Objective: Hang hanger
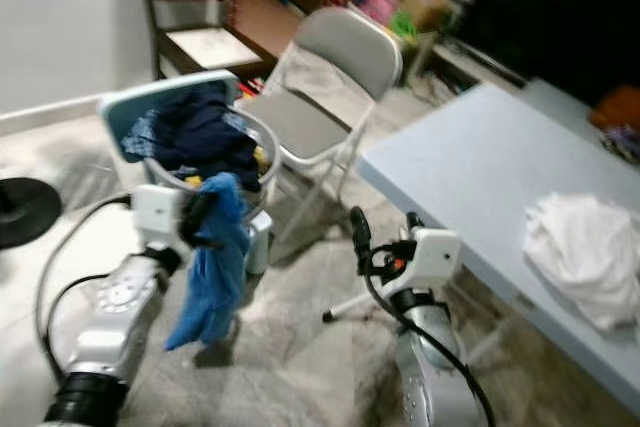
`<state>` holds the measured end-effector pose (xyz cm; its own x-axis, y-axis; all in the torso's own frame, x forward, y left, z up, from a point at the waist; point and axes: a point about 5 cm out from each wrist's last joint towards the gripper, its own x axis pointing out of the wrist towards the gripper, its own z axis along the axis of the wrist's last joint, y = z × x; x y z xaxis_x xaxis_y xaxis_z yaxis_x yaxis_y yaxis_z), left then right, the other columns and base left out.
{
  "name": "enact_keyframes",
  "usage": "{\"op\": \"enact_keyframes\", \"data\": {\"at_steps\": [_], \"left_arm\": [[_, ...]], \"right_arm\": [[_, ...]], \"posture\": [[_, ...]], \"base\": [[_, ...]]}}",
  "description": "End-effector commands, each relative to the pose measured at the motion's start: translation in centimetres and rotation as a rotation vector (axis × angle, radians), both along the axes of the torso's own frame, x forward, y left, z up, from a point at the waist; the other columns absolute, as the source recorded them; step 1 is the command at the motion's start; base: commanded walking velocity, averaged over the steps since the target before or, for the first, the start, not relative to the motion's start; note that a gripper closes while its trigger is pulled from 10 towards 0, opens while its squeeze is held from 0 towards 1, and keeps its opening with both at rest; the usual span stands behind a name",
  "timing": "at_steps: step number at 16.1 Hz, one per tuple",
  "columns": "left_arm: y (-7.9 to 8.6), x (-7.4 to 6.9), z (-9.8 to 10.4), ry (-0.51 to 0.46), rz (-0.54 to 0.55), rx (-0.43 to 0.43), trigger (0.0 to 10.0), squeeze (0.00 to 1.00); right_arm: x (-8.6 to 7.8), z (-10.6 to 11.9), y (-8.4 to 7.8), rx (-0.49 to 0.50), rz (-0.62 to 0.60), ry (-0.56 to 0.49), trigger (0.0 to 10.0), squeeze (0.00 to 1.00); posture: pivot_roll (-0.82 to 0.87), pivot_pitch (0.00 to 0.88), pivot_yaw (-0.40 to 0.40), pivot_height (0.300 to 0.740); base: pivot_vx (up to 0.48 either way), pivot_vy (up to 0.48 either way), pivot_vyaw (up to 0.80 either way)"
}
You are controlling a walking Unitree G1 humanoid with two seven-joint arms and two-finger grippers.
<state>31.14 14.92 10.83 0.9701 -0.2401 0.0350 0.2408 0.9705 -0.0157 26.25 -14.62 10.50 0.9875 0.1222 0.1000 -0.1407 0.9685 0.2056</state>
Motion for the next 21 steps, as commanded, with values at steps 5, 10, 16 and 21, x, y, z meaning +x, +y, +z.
{"op": "enact_keyframes", "data": {"at_steps": [5,10,16,21], "left_arm": [[-2.7,0.6,0.5,-0.009,-0.077,-0.028,10.0,0.0],[-3.4,1.0,0.4,0.007,-0.116,-0.029,10.0,0.0],[-6.5,2.5,1.2,0.024,-0.302,0.015,10.0,0.0],[-7.4,2.5,0.9,0.047,-0.332,0.013,10.0,0.0]], "right_arm": [[-0.4,0.1,-2.2,-0.034,-0.071,-0.006,10.0,0.0],[-0.5,0.2,-2.5,-0.025,-0.12,-0.015,10.0,0.0],[-1.7,-0.2,-3.8,0.011,-0.279,-0.034,10.0,0.0],[-2.3,-0.1,-4.0,0.008,-0.303,-0.04,10.0,0.0]], "posture": [[0.29,0.058,-0.223,0.74],[0.25,0.042,-0.173,0.74],[0.17,0.022,-0.03,0.74],[0.13,0.021,-0.025,0.74]], "base": [[0.0,0.0,-0.8],[0.0,0.0,-0.77],[0.0,0.0,-0.8],[0.0,0.0,-0.8]]}}
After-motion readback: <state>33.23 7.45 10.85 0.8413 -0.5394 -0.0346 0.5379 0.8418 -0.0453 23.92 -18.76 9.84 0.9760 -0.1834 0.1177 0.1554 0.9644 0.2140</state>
